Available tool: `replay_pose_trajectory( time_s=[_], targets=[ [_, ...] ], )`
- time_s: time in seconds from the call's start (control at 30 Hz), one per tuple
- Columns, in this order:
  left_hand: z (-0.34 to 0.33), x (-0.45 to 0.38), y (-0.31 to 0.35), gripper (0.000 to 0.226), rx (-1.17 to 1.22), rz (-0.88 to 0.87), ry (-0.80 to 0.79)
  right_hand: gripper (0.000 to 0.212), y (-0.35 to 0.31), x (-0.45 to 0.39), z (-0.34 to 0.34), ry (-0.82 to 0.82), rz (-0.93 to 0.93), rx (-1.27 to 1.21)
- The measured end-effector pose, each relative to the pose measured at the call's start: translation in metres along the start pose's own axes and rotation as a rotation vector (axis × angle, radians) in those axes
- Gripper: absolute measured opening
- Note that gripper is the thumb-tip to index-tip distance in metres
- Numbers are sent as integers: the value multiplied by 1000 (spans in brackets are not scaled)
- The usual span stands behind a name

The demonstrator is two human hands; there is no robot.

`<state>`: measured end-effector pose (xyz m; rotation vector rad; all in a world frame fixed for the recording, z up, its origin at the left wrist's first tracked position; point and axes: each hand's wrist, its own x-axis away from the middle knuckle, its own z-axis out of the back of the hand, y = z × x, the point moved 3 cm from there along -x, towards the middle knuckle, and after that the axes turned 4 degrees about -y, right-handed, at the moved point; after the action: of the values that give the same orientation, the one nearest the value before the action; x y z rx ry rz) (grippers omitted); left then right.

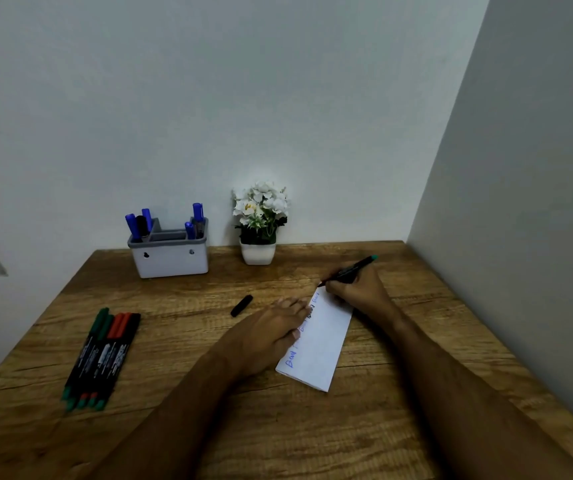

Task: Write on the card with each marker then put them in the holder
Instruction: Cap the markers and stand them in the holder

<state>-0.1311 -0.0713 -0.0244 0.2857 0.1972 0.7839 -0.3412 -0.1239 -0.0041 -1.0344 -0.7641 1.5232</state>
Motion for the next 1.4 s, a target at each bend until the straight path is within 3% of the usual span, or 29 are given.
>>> replay_pose_trajectory(
  time_s=[0.17, 0.4, 1.4],
  targets=[
    [2, 0, 2, 51, 8, 6, -23, 4, 3, -7, 1, -9, 74, 111],
    [2, 2, 3, 51, 28, 15, -25, 11, 7, -8, -1, -57, 139, 154],
    [2, 2, 4, 51, 31, -6, -10, 9, 11, -12, -3, -7, 76, 177]
  ],
)
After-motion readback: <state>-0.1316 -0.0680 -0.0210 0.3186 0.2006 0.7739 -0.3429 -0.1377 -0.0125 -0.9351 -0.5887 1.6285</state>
